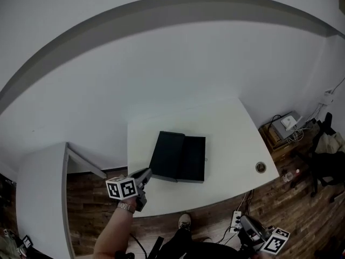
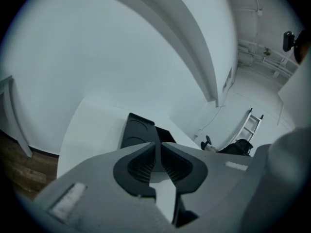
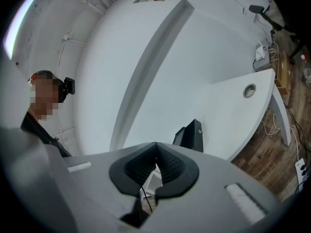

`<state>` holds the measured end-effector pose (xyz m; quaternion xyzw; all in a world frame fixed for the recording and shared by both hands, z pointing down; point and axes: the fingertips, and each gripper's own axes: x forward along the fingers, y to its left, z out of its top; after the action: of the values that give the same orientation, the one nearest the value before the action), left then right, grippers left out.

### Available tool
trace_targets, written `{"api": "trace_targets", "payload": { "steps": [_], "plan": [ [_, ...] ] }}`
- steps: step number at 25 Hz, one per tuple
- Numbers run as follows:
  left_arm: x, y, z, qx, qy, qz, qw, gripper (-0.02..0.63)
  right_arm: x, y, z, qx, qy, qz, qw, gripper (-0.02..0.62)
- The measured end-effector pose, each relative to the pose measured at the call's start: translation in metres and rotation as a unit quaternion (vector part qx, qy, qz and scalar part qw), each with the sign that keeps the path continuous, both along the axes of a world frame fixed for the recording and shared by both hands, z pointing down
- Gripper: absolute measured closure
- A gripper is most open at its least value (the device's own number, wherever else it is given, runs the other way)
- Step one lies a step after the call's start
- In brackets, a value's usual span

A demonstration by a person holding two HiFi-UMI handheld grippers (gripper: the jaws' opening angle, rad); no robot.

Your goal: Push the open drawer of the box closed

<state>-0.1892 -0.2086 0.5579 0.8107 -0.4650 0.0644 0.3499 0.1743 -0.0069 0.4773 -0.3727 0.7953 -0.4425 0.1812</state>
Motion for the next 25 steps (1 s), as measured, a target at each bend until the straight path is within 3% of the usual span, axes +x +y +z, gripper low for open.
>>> {"api": "trace_targets", "payload": {
  "steps": [4,9,14,18,21,25],
  "plan": [
    [-0.018,-0.055,0.031,-0.045,-0.049,0.019,0.9976,0.558,-0.008,-0.018,0.007,-0.015,0.008,0.015,1.0,0.591],
    [-0.017,-0.1,0.063,-0.094,-0.065,0.062,0.9915,0.558,-0.015,-0.032,0.015,-0.035,0.013,0.037,0.999,0.591],
    [-0.011,-0.118,0.086,-0.132,-0.048,0.089,0.9862,0.558,-0.02,-0.047,0.022,-0.044,0.016,0.051,0.998,0.591],
    [-0.007,-0.12,0.089,-0.148,-0.004,0.102,0.9838,0.552,-0.029,-0.059,0.028,-0.047,0.017,0.048,0.998,0.591],
    [-0.005,-0.119,0.093,-0.166,0.024,0.103,0.9805,0.554,-0.036,-0.076,0.04,-0.048,0.032,0.025,0.998,0.591],
    [-0.013,-0.119,0.093,-0.171,0.031,0.099,0.9799,0.554,-0.048,-0.121,0.06,-0.04,0.083,-0.033,0.995,0.58]
  ]
}}
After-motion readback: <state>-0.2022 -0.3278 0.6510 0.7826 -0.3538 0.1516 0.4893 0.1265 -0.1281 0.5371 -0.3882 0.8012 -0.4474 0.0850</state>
